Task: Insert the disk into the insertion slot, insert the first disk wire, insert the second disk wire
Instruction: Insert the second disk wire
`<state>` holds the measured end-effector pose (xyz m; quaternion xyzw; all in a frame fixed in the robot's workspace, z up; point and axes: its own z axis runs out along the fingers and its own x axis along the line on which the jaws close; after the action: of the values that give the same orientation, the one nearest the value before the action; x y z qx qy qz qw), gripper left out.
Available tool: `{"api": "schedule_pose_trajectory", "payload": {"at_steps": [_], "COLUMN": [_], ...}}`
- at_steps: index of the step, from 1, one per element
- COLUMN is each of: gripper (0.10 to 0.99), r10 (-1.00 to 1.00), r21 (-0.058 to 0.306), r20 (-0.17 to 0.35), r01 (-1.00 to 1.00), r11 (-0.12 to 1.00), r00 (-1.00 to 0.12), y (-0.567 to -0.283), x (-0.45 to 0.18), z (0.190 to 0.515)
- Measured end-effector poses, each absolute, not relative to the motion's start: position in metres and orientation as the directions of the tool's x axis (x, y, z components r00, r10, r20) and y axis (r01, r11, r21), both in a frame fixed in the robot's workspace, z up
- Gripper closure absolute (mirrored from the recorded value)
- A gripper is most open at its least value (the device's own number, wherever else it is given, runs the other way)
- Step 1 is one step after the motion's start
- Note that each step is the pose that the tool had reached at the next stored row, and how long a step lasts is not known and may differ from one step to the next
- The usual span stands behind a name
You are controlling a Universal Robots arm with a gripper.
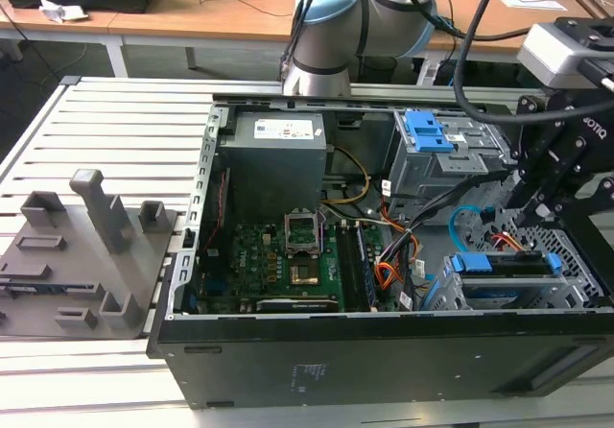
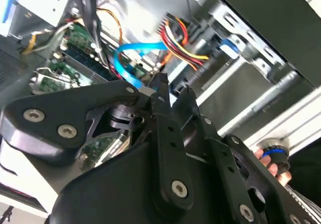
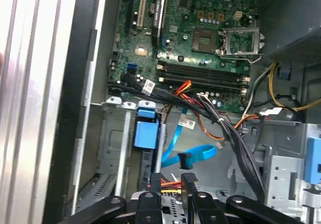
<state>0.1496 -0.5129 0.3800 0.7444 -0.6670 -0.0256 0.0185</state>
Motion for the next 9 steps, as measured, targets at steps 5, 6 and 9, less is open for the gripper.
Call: {"api": "schedule_pose_trajectory", "payload": {"at_steps": [5, 6, 9], "gripper": [0.784, 0.784, 0.784], "r10": [-0.992, -0.992, -0.989], "r21": [0.062, 0.062, 0.063], "r20": [-0.013, -0.013, -0.003], "r01": [-0.991, -0.990, -0.987], "r11": [-0.122, -0.127, -0.150], "r00": [0.122, 0.126, 0.150], "y": [-0.505, -0.505, -0.505], "x": [0.141, 0.139, 0.130], "z": [0.378, 0.377, 0.373]}}
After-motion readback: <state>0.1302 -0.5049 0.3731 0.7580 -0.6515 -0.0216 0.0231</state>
